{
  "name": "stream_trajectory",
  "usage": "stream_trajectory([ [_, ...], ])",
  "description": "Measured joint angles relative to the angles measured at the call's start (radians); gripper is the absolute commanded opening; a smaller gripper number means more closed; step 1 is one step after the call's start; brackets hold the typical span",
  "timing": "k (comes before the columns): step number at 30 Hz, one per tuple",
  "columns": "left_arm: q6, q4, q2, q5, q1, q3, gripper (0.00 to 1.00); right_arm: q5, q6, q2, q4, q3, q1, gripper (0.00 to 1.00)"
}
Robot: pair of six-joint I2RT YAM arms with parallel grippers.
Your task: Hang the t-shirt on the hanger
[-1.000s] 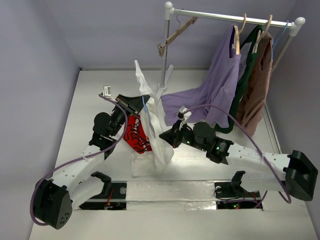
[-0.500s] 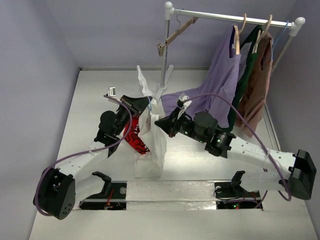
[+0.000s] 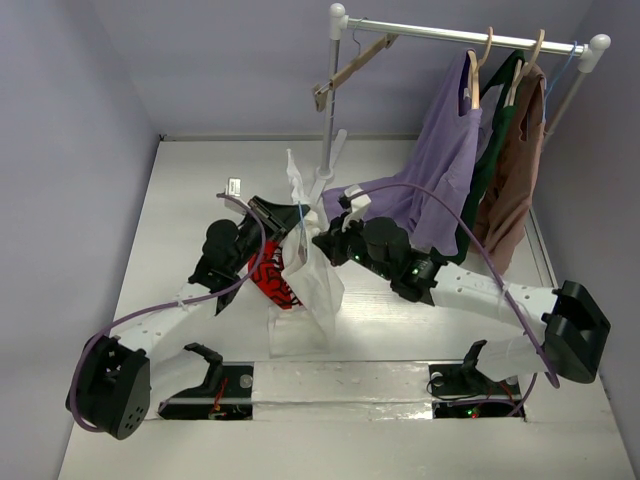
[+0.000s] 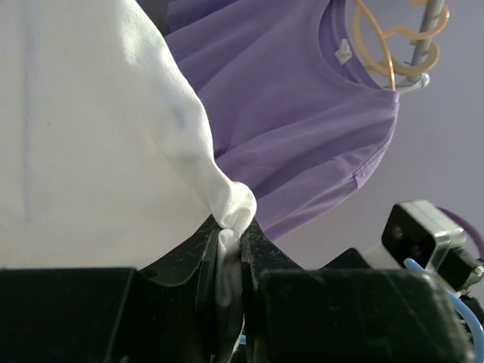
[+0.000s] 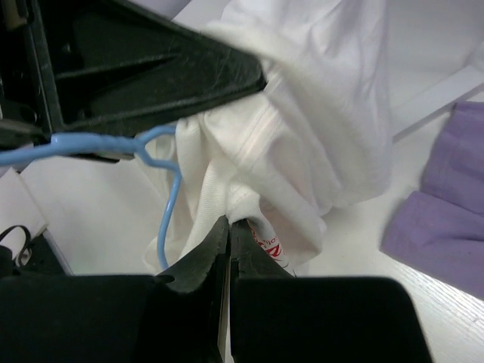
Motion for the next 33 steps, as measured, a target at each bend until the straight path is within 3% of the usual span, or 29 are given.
stream_trajectory([
  [5, -0.012, 0.003, 0.023, 0.01, 0.0, -0.022, 0.0, 0.015, 0.006, 0.007, -0.047, 0.041, -0.01, 0.41],
  [8, -0.026, 0.01, 0.059, 0.008, 0.0, -0.037, 0.0, 0.011, 0.017, 0.007, -0.081, 0.051, -0.01, 0.54],
  [17, -0.06, 0.061, 0.133, -0.005, 0.0, -0.048, 0.0, -0.003, 0.055, -0.164, -0.216, -0.019, -0.01, 0.72],
  [20, -0.07, 0.08, 0.143, -0.008, 0.0, -0.053, 0.0, -0.006, 0.062, -0.232, -0.254, -0.055, -0.01, 0.71],
  [26, -0.092, 0.107, 0.152, -0.026, 0.0, -0.056, 0.0, -0.009, 0.066, -0.275, -0.294, -0.124, 0.032, 0.43],
  [30, -0.106, 0.131, 0.152, -0.042, -0.003, -0.065, 0.0, 0.008, 0.06, -0.227, -0.293, -0.133, 0.086, 0.45],
  [33, -0.112, 0.132, 0.152, -0.056, -0.007, -0.067, 0.0, 0.017, 0.054, -0.183, -0.288, -0.133, 0.109, 0.54],
])
